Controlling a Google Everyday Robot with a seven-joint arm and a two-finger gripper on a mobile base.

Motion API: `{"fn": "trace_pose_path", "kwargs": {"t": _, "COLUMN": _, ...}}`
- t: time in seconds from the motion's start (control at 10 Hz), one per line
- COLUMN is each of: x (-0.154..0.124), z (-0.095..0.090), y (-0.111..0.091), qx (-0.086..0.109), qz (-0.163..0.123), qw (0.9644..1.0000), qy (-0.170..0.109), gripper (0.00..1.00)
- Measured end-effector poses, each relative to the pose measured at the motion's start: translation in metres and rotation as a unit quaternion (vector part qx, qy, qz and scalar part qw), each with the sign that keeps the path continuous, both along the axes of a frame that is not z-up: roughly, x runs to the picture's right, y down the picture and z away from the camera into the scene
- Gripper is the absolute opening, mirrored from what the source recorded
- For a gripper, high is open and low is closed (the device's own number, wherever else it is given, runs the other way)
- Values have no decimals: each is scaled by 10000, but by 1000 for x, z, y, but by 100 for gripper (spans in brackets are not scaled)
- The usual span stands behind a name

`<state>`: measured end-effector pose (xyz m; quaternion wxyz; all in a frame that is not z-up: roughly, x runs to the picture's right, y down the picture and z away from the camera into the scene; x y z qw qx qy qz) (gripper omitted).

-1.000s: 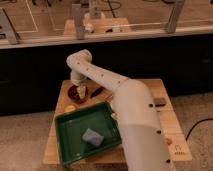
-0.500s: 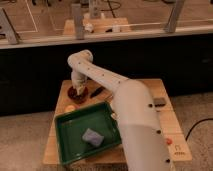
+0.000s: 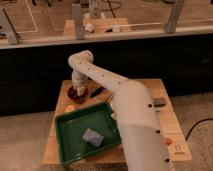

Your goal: Place grapes in table surface

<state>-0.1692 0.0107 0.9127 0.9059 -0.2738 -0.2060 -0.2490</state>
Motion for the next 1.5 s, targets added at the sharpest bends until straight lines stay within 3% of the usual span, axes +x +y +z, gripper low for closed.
{"fn": "trace_pose_path", "kwargs": {"t": 0.7, "x": -8, "z": 25, "y": 21, "qx": -33, "qz": -85, "qw": 9999, "qy": -75, "gripper": 52}}
{"fn": "trace_pose_path", "kwargs": {"t": 0.8, "x": -8, "z": 25, "y": 21, "qx": -34, "qz": -84, "qw": 9999, "qy": -75, "gripper": 48}}
{"fn": "trace_pose_path", "kwargs": {"t": 1.3, "x": -6, "z": 26, "y": 24, "qx": -21, "qz": -99, "qw": 9999, "qy": -41, "gripper": 2}}
{"fn": "trace_pose_path", "kwargs": {"t": 1.5, "x": -5, "z": 24, "y": 23, "qx": -26, "qz": -89, "qw": 10000, "qy": -27, "gripper": 0}}
